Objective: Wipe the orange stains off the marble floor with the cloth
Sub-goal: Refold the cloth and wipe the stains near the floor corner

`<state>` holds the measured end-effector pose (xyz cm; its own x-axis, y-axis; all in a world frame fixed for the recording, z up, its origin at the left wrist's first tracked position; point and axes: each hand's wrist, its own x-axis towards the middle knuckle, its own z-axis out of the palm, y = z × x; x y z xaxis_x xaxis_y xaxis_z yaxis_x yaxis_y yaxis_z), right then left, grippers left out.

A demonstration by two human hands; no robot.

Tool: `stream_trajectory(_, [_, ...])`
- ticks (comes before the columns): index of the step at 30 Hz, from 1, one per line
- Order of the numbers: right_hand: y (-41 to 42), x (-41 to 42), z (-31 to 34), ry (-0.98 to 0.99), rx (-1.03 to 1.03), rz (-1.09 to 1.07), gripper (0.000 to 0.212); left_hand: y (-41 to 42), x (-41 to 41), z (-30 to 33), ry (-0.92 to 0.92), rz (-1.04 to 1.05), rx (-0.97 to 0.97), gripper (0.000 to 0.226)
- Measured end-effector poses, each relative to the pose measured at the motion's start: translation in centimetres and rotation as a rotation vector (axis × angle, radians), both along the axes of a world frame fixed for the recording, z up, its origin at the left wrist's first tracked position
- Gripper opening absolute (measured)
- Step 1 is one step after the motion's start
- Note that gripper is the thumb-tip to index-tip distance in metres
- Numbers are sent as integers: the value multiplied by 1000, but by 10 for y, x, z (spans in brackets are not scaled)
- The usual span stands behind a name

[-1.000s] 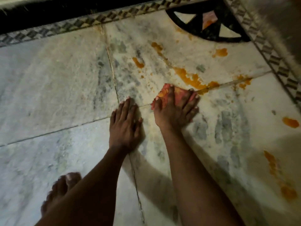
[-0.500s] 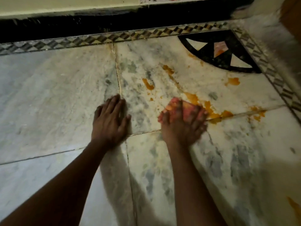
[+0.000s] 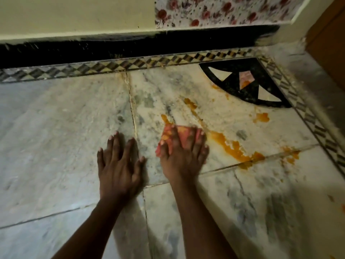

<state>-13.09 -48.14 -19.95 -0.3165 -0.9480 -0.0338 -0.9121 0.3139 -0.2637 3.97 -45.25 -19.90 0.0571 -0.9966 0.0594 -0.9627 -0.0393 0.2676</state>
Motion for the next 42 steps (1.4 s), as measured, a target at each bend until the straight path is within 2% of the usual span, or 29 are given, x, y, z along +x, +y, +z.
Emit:
stream_trajectory(2, [42,-9,3,41,-46,230,67,0,-1,5,6,9,19,75])
stream_trajectory(3, [66,-21,5,67,-54,263,67,0,-1,8,8,10,29,76])
stream_trajectory(6, [80,-53,-1,76,22,70,69,1,1,12,1,5,44,77])
stream_trajectory(8, [41,-51,2,35,97,-105,70,-12,4,15,46,25,-1,74])
stream_trajectory(10, [0,-28,6,-59,169,-166,70,-35,10,19,73,19,-61,72])
stream_trajectory(13, [-13,-6,0,0,26,47,71,-76,20,16,11,-30,-116,72])
stream_trajectory(16, [25,-24,-4,90,-5,235,68,-100,22,5,42,-44,0,78])
stream_trajectory(18, [33,-44,-8,102,33,161,70,-116,21,1,33,-73,-1,75])
stream_trajectory(20, [15,-56,-7,114,84,-25,74,-122,18,2,33,-97,-3,71])
stream_trajectory(22, [-26,-46,-3,59,177,-188,76,-125,19,4,39,-76,21,70])
stream_trajectory(24, [-71,-24,6,-2,250,-255,77,-125,19,8,38,-62,46,70])
stream_trajectory(28, [-110,29,11,-11,203,-9,77,-127,17,10,33,-35,68,72])
stream_trajectory(33, [-60,14,12,71,117,256,68,-128,17,8,-16,-53,71,73])
stream_trajectory(35, [-58,0,9,106,91,227,70,-129,16,6,-14,-48,43,72])
stream_trajectory(39, [-114,15,0,25,32,-90,71,-128,19,6,36,-43,-1,71])
stream_trajectory(40, [-123,23,1,21,38,-88,71,-136,23,8,60,-50,-20,71])
stream_trajectory(42, [-114,32,-2,48,21,62,71,-164,33,10,94,-53,-41,73])
